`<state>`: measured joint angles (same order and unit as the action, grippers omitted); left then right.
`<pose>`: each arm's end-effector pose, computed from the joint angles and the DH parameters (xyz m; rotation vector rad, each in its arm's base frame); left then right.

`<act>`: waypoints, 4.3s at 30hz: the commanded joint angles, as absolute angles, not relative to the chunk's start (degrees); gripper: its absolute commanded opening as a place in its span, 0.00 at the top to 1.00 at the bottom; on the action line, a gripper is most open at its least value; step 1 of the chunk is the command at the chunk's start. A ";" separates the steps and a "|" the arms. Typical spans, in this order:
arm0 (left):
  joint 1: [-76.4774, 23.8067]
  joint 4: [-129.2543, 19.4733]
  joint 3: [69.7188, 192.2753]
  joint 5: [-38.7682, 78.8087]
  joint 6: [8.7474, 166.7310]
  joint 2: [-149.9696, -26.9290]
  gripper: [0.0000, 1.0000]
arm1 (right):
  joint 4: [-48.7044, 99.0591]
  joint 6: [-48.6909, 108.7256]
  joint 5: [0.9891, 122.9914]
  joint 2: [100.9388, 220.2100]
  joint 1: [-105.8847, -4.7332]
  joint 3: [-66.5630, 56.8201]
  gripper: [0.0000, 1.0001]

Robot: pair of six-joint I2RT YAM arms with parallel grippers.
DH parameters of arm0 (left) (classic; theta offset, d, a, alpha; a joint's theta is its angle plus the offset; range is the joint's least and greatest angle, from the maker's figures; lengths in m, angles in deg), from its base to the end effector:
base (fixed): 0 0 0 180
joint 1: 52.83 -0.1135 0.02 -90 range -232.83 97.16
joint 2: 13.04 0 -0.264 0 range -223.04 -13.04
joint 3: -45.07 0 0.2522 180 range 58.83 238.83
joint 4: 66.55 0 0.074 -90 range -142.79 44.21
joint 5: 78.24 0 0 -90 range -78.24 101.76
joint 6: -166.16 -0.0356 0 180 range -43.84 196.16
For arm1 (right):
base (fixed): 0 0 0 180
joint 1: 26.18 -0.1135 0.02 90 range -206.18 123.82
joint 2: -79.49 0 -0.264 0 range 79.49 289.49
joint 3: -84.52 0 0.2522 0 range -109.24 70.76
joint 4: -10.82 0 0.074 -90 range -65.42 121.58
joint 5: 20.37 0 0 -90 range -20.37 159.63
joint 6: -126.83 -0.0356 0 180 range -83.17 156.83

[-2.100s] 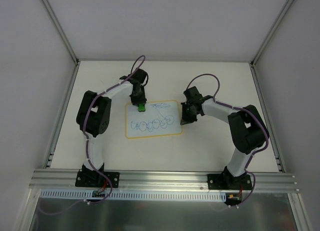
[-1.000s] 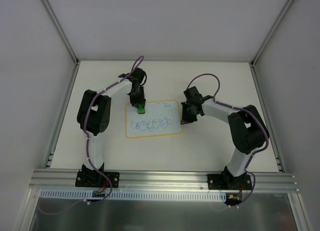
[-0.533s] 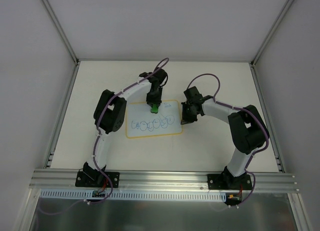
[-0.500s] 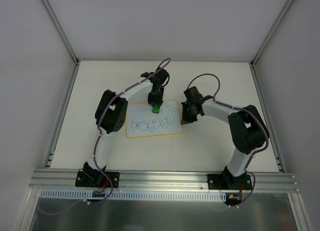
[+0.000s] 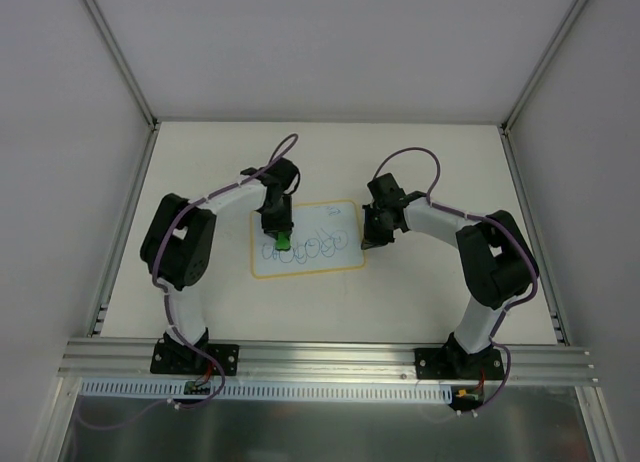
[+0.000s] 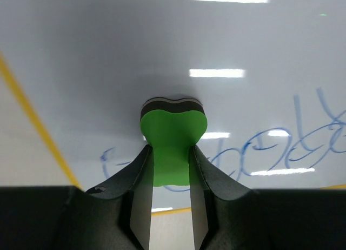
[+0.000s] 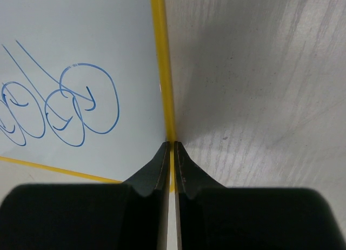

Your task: Erase the whiteboard

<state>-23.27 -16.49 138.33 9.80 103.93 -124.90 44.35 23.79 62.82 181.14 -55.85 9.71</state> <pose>0.3461 -0.1949 0.1760 0.0346 2.7908 -0.2104 0.3041 0.1781 0.1631 -0.4283 2.6394 0.4057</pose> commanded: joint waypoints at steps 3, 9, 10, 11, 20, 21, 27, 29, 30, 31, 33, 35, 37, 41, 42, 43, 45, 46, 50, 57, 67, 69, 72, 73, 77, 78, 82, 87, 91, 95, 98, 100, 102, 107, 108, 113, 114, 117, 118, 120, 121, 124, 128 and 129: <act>-27.69 -15.25 122.74 7.29 108.76 -116.24 1.00 | 45.24 24.26 64.45 181.01 -55.98 10.82 0.94; -28.84 -18.50 113.06 5.43 111.67 -109.20 1.00 | 44.62 24.26 63.83 181.01 -56.06 11.26 0.94; -28.84 -18.77 112.62 5.08 111.58 -109.02 1.00 | 44.53 24.26 63.74 180.92 -56.06 11.26 0.94; -28.84 -19.12 112.79 5.08 111.23 -109.11 1.00 | 44.36 24.35 63.74 180.83 -56.06 11.26 0.94; -15.94 -19.83 126.31 10.25 109.82 -119.73 1.00 | 44.18 24.18 63.92 180.65 -56.06 11.70 0.94; -14.62 -19.74 127.98 11.57 109.65 -121.05 1.00 | 44.09 24.18 64.01 180.66 -56.06 11.70 0.94; -10.64 -19.48 132.31 13.79 111.05 -126.95 1.00 | 44.18 24.00 64.53 179.87 -56.06 12.23 0.94; -12.30 -19.56 130.03 12.90 111.75 -125.73 1.00 | 44.09 23.83 64.53 179.69 -56.06 12.40 0.94; -13.10 -19.39 129.06 12.47 112.36 -124.94 1.00 | 44.18 23.82 64.53 179.69 -56.06 12.49 0.94; -13.89 -19.30 127.05 12.11 112.46 -124.06 1.00 | 44.18 23.82 64.53 179.78 -56.06 12.49 0.94; -16.53 -19.21 124.85 9.13 112.37 -120.63 1.00 | 44.09 23.82 64.45 179.86 -56.06 12.49 0.94; -18.46 -19.13 120.54 6.77 111.93 -116.86 1.00 | 44.18 23.82 64.45 179.78 -56.06 12.49 0.94; -21.97 -19.12 116.07 5.44 111.23 -113.17 1.00 | 44.18 23.82 64.36 179.78 -56.06 12.49 0.94; -27.34 -19.04 111.22 3.85 109.21 -109.21 1.00 | 44.18 23.91 64.01 180.48 -56.06 12.14 0.94; -28.04 -19.04 110.60 3.50 108.86 -108.67 1.00 | 44.18 23.91 63.92 180.57 -56.06 12.05 0.94; -29.70 -19.04 110.07 3.58 108.59 -108.23 1.00 | 44.18 23.91 63.92 180.65 -56.06 11.96 0.94; -31.21 -19.04 110.33 4.20 107.54 -107.61 1.00 | 44.18 23.91 63.92 180.66 -56.06 11.96 0.94; -31.91 -19.04 111.20 4.20 107.10 -107.70 1.00 | 44.27 23.91 63.92 180.66 -56.06 11.88 0.94; -34.11 -19.12 115.42 4.98 105.34 -111.11 1.00 | 44.27 23.91 63.83 180.66 -56.06 11.88 0.94; -34.73 -19.12 127.46 6.40 102.53 -118.86 1.00 | 44.27 24.00 63.74 180.83 -56.06 11.88 0.94; -35.17 -18.95 141.53 7.19 97.96 -126.24 1.00 | 44.27 24.00 63.57 181.18 -56.06 11.70 0.94; -35.17 -18.95 141.53 7.54 97.69 -126.60 1.00 | 44.27 24.00 63.57 181.18 -56.06 11.70 0.94; -35.08 -18.95 138.38 9.99 99.09 -125.11 1.00 | 44.18 24.00 63.74 180.92 -56.06 11.88 0.94; -34.99 -19.04 135.76 10.87 99.62 -124.58 1.00 | 44.27 24.00 63.83 180.83 -56.06 11.88 0.94; -30.26 -18.86 131.17 11.58 100.77 -121.86 1.00 | 44.18 23.91 63.57 181.36 -56.06 11.70 0.94; -28.85 -18.95 130.55 11.58 101.38 -121.59 1.00 | 44.18 24.00 63.57 181.27 -56.06 11.61 0.95; -21.74 -19.04 128.27 14.48 103.84 -121.41 1.00 | 44.18 23.82 63.74 181.10 -56.06 11.70 0.95; -16.54 -19.04 128.61 16.15 107.00 -122.55 1.00 | 44.18 23.65 63.92 181.18 -56.06 11.88 0.95; -13.81 -18.95 132.12 15.80 107.80 -124.75 1.00 | 44.18 23.74 63.65 181.27 -56.06 11.70 0.95; -15.12 -18.77 131.43 10.11 108.15 -123.53 1.00 | 44.18 23.65 63.92 180.66 -56.06 12.14 0.94; -18.99 -18.86 128.71 9.39 108.24 -121.25 1.00 | 44.09 23.65 63.92 180.66 -56.06 12.23 0.95; -21.98 -18.86 127.21 7.98 107.71 -119.75 1.00 | 44.09 23.65 63.83 180.83 -56.06 12.14 0.95; -23.82 -18.69 125.28 6.41 106.93 -117.82 1.00 | 44.18 23.65 63.65 181.09 -56.06 11.96 0.95; -28.13 -18.33 123.69 4.47 105.34 -116.23 1.00 | 44.18 23.74 63.48 181.10 -56.06 11.88 0.95; -28.40 -18.33 123.87 4.29 104.82 -116.57 1.00 | 44.18 23.74 63.57 181.18 -55.98 11.88 0.95; -27.97 -18.16 128.60 8.05 104.55 -120.43 1.00 | 44.18 23.74 63.57 181.27 -55.98 11.88 0.95; -26.66 -18.16 129.57 8.42 104.72 -121.05 1.00 | 44.18 23.74 63.57 181.18 -56.06 11.88 0.95; -23.40 -18.16 134.14 10.60 105.77 -123.60 1.00 | 44.18 23.74 63.66 181.10 -55.98 11.96 0.95; -21.13 -18.16 136.50 11.40 106.21 -124.48 1.00 | 44.18 23.65 63.83 181.10 -56.06 11.88 0.95; -18.56 -17.98 139.32 13.51 106.74 -127.64 1.00 | 44.18 23.65 63.83 181.10 -55.98 11.88 0.95; -16.47 -17.98 140.55 13.86 106.92 -128.61 1.00 | 44.18 23.65 63.83 181.10 -56.06 11.96 0.95; -14.34 -17.46 144.52 14.13 107.27 -132.22 1.00 | 44.18 23.65 63.92 180.83 -55.98 12.05 0.95; -14.16 -17.10 144.26 12.12 107.80 -131.79 0.95 | 44.09 23.65 64.18 180.48 -55.98 12.40 0.95; -14.16 -17.02 144.08 12.11 107.80 -130.57 0.88 | 44.18 23.65 64.18 180.48 -55.98 12.32 0.94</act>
